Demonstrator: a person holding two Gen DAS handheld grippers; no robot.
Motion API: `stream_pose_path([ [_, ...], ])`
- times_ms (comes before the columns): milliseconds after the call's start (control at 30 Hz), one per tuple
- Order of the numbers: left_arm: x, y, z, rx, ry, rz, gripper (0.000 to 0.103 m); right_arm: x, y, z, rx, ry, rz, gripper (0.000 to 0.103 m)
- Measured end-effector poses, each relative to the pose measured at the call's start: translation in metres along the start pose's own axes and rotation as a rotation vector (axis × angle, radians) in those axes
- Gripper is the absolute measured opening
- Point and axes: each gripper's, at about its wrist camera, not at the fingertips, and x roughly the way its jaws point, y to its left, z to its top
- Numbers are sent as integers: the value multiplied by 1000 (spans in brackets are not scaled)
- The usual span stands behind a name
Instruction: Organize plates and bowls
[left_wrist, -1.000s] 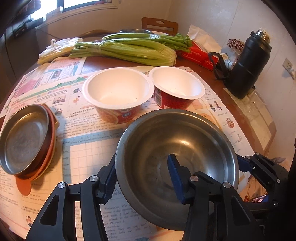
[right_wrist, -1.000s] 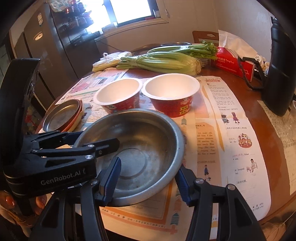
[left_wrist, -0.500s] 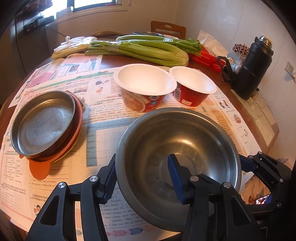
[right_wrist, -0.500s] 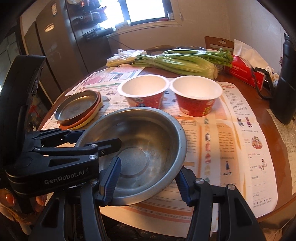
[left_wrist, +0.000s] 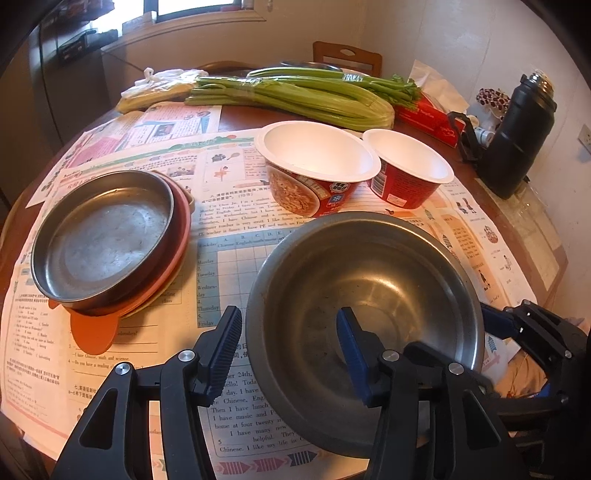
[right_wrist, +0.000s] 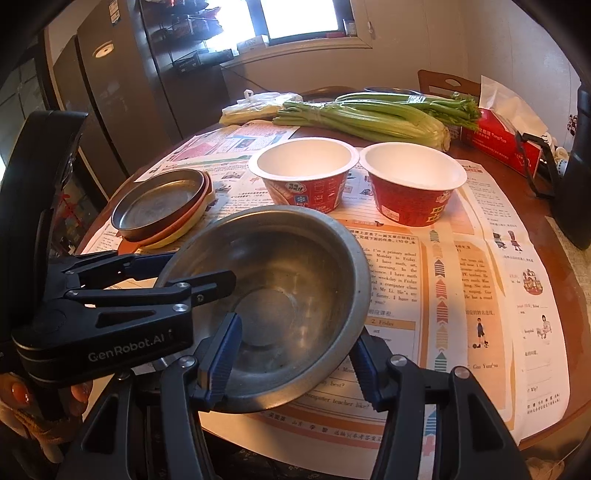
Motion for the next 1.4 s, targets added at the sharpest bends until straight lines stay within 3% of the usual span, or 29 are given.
stream_pose_path([
  [667,-25,8,42,3,-46,39,63,-27,-24,41,95,-65,21,57],
  [1400,-28,25,99,26,-81,18,63,3,-26,92,211,-17,42,57],
])
